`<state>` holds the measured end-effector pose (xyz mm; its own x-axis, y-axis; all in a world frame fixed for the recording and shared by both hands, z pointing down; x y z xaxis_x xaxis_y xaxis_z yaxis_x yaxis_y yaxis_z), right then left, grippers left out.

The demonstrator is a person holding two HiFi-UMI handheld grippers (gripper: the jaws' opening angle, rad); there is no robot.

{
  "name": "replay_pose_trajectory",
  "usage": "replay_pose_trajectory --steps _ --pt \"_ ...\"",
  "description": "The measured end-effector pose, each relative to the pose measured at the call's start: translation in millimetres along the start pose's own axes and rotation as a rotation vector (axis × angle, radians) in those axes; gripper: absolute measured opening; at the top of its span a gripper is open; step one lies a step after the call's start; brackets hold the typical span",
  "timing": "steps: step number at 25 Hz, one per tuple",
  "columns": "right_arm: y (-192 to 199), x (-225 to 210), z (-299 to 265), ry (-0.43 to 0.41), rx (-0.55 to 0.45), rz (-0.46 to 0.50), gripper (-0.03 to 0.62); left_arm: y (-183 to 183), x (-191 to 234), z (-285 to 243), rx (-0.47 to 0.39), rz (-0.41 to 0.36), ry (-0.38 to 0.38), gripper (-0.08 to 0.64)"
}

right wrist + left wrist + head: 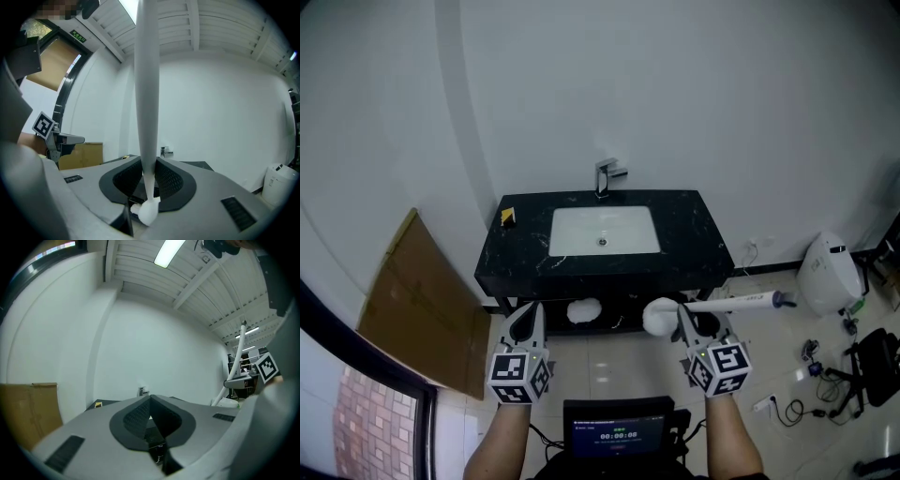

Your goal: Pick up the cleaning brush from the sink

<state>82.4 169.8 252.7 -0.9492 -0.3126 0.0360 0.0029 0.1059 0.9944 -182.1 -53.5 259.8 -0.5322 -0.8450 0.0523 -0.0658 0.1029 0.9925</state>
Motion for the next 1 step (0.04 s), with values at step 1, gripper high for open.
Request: replay_pose_trajectory --steps 1 --pt "-0.1 -1.2 0.3 0.003 0.001 0.000 0.078 0.2 -0.2 -0.5 0.001 0.004 -0.002 0.009"
Point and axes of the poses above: the fingertips, and each gripper's own axes: z backward along the fingers, x to its left, y out of its underside, the point moved 8 cm from there along z, backward along the fingers, and after that the axes turned 2 degrees about x, right-handed, at the moved point
